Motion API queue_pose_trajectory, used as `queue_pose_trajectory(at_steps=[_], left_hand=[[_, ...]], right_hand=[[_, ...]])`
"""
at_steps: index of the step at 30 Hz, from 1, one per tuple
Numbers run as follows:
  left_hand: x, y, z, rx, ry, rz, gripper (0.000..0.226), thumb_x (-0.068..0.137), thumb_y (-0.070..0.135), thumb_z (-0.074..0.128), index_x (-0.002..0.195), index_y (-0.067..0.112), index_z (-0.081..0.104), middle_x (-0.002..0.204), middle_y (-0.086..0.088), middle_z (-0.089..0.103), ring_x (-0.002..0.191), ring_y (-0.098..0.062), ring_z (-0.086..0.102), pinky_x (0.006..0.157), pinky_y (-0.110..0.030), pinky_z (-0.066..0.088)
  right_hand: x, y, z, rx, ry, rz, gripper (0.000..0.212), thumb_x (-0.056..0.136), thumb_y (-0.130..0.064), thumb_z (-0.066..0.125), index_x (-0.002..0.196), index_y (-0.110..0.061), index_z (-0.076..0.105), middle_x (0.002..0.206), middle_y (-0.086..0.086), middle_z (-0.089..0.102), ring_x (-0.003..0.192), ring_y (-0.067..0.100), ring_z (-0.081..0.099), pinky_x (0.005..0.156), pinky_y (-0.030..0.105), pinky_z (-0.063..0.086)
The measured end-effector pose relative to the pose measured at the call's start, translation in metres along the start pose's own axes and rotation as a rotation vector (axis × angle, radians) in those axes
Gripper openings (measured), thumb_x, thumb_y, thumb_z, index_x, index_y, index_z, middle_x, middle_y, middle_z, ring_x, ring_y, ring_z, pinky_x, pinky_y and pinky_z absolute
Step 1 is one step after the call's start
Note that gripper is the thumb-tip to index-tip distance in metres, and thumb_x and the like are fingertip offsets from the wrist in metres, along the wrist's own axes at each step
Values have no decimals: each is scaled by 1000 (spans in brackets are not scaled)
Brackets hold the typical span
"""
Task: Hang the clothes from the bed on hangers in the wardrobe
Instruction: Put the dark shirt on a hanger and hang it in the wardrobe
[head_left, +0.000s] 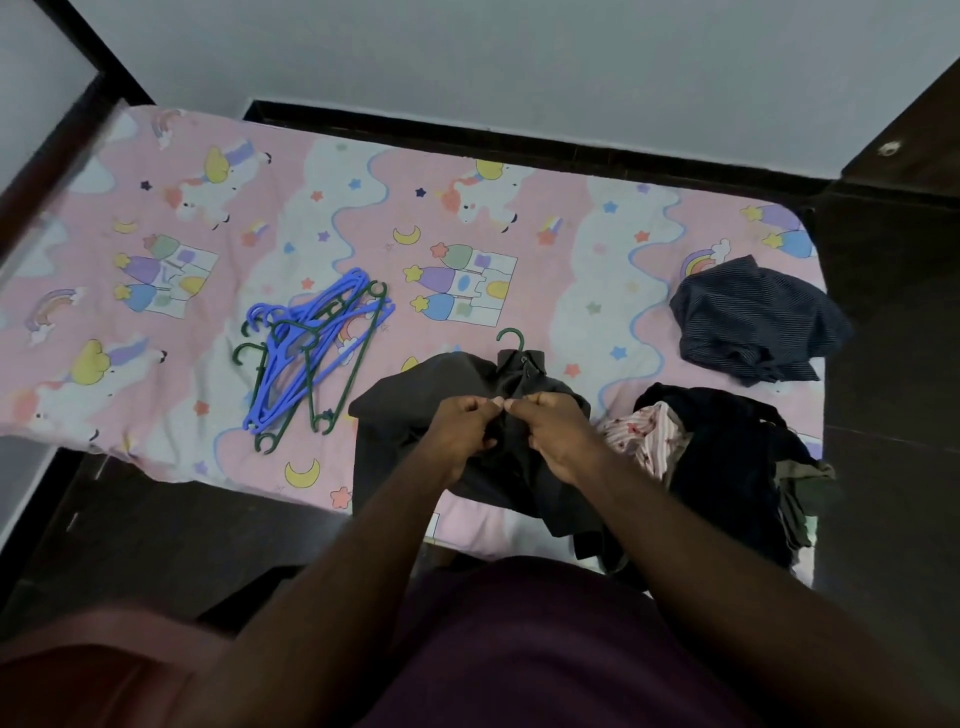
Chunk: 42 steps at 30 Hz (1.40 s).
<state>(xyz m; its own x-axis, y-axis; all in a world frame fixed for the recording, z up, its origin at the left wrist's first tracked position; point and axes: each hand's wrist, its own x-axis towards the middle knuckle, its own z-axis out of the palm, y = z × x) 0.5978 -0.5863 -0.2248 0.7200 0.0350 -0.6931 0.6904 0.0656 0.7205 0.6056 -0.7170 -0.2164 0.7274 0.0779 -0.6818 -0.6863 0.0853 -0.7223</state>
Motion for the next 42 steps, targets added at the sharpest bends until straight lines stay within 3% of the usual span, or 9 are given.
queue_pose_trajectory(at_steps=[5,10,15,23,27,30,34,37,42], left_hand=[[-3,1,3,-17,39,7,19,98,17,57,95,4,69,88,-10,67,82,-17,60,64,-27,52],[-7,1,3,111,97,84,16,97,14,59,91,2,68,79,-11,62,68,-15,55,58,-25,51],[-8,-4,2,137,110,102,16,95,10,59,88,-3,65,77,-15,56,68,-21,50,54,-24,47],[-9,-4,4,70,16,-21,23,93,24,65,91,2,73,84,-11,67,77,-16,60,64,-27,52],[-6,-6,6,46,52,-5,18,92,15,65,92,-2,72,83,-14,70,75,-19,61,66,-29,53],[-3,-7,6,70,53,20,20,96,11,59,90,-4,70,83,-17,67,73,-21,58,65,-29,50],[-1,-5,1,46,-7,-4,18,97,14,57,86,7,70,84,-10,67,75,-16,57,66,-26,49],[3,-7,-1,52,45,-4,22,95,18,61,79,6,70,73,-9,65,70,-18,56,64,-29,49],[16,10,-9,208,183,147,25,99,21,50,83,5,59,78,-10,57,70,-14,50,69,-33,45]], right_hand=[[0,-1,-6,-116,52,-105,21,91,-8,66,70,-13,64,52,-7,58,44,1,48,43,14,39],[-2,-3,-5,-181,8,-127,20,90,-6,66,73,-16,66,54,-9,60,48,1,52,46,14,41],[-6,-9,-7,-139,-63,-11,17,96,-5,53,83,-7,64,72,10,62,62,20,61,57,26,55],[-7,0,-8,-691,51,-273,20,84,-8,63,65,-13,60,61,12,63,57,29,61,61,40,55],[-12,10,-6,-1034,141,-483,12,88,-22,61,80,-13,60,74,5,66,69,23,59,64,35,46],[-12,12,-2,-797,141,-418,11,90,-17,59,82,-10,62,74,1,65,67,16,59,62,31,46],[-11,6,-4,-74,-45,46,13,93,-10,55,84,-11,63,68,0,59,62,13,55,61,25,44],[-11,11,-10,-94,-127,71,9,96,-16,56,89,-13,61,74,0,60,71,15,55,69,28,44],[-15,22,3,-515,-53,-253,12,92,-13,67,81,-13,61,68,-5,60,58,-1,52,61,20,44]])
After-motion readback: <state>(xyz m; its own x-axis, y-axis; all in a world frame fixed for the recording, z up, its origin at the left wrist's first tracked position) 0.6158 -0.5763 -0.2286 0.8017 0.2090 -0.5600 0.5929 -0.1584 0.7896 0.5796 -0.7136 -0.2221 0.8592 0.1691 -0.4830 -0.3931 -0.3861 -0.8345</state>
